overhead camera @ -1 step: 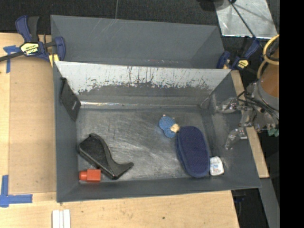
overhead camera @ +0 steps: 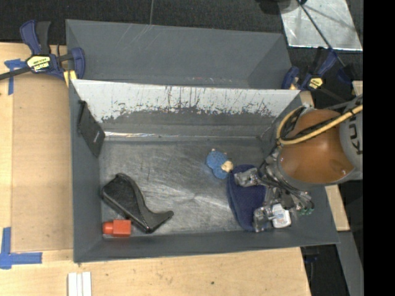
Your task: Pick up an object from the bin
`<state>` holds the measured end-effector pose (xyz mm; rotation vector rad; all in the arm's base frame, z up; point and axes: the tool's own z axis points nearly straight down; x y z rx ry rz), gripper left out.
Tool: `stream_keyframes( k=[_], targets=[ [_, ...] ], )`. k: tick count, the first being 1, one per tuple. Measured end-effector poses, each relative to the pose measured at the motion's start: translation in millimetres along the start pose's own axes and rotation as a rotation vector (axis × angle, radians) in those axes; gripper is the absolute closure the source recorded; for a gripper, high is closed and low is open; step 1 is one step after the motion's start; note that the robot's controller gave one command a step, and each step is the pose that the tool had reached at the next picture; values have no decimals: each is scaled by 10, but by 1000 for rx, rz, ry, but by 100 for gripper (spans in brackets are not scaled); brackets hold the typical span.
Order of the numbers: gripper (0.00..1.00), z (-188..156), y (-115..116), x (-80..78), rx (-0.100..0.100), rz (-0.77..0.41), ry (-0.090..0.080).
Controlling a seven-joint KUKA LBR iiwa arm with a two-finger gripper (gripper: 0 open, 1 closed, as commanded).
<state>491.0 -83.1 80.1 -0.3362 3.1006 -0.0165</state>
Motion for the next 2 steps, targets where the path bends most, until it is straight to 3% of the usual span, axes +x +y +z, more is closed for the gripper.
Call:
stream_keyframes(
  k=[1, 2],
  targets=[
    [100, -21, -4, -7, 1, -3, -2],
    [100, -18, 30, -94, 2, -476, -15]
  ],
)
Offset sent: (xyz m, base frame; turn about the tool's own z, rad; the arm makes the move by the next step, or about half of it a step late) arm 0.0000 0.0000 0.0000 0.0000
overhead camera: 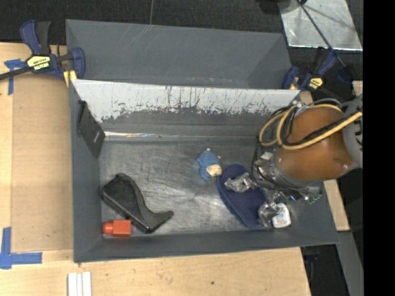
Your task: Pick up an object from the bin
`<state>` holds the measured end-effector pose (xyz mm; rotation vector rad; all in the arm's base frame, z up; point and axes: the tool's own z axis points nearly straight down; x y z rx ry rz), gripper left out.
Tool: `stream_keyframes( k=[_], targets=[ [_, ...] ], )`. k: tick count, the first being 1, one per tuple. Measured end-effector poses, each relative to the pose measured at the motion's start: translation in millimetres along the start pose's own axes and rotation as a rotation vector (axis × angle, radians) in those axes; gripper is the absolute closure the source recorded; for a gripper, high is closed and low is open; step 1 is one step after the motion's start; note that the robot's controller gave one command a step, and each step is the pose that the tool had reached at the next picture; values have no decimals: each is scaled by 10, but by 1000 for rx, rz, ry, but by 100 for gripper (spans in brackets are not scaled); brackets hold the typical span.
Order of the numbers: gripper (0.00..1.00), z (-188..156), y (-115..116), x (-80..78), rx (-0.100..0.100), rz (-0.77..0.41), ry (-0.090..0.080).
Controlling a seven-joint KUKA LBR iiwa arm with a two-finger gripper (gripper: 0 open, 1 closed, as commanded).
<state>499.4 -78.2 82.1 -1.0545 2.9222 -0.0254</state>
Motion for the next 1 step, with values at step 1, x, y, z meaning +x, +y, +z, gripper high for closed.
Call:
stream_keyframes(
  k=[1],
  targets=[
    [100, -1441, -7, -218, -19, -78, 18]
  ],
)
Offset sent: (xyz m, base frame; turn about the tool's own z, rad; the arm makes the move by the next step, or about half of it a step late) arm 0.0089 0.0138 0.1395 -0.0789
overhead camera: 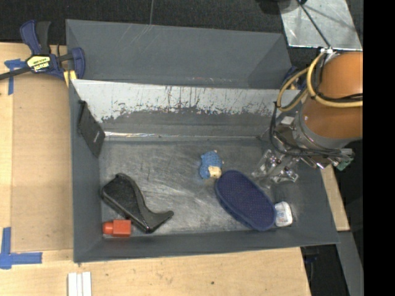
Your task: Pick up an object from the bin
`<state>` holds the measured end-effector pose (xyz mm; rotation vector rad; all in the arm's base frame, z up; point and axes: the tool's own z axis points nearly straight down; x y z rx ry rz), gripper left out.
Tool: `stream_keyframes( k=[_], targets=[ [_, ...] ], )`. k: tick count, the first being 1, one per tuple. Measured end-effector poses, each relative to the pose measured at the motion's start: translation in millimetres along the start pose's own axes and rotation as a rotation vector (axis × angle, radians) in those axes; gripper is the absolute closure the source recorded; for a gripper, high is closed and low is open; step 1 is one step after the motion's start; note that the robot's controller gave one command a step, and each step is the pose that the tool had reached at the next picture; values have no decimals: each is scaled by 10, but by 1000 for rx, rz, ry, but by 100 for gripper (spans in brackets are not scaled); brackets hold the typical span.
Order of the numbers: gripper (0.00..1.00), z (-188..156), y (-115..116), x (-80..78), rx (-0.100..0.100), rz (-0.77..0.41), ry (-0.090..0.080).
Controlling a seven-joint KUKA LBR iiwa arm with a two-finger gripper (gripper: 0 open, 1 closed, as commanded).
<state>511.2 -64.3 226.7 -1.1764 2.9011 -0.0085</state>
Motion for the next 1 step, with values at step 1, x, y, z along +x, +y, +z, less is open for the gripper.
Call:
stream_keyframes(
  k=[1],
  targets=[
    [0, 47, 11, 19, -8, 3, 6]
  ],
)
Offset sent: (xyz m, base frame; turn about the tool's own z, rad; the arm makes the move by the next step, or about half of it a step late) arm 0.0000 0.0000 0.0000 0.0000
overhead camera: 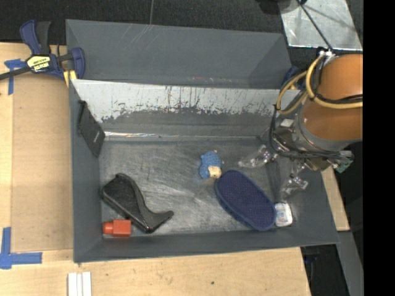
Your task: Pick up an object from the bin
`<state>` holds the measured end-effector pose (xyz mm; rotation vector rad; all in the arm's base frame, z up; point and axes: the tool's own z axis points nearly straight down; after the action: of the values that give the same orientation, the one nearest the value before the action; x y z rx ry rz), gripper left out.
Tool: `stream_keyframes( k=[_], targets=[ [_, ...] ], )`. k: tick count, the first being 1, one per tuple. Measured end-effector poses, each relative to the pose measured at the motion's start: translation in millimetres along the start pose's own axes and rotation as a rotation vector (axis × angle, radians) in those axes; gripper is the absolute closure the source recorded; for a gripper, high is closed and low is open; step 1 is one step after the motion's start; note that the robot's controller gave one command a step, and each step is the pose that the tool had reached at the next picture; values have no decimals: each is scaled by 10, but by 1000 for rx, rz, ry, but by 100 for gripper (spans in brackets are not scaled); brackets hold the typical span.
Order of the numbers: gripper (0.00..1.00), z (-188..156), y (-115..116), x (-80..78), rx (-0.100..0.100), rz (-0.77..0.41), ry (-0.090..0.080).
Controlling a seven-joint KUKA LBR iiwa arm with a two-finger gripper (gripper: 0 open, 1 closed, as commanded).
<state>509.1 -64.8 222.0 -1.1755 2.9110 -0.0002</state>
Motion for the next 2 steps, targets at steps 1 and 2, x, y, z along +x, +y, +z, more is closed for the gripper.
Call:
stream_keyframes(
  k=[1, 2],
  targets=[
    [0, 1311, 197, -82, 0, -387, 1],
    [100, 1290, 188, -84, 3, -386, -1]
  ],
)
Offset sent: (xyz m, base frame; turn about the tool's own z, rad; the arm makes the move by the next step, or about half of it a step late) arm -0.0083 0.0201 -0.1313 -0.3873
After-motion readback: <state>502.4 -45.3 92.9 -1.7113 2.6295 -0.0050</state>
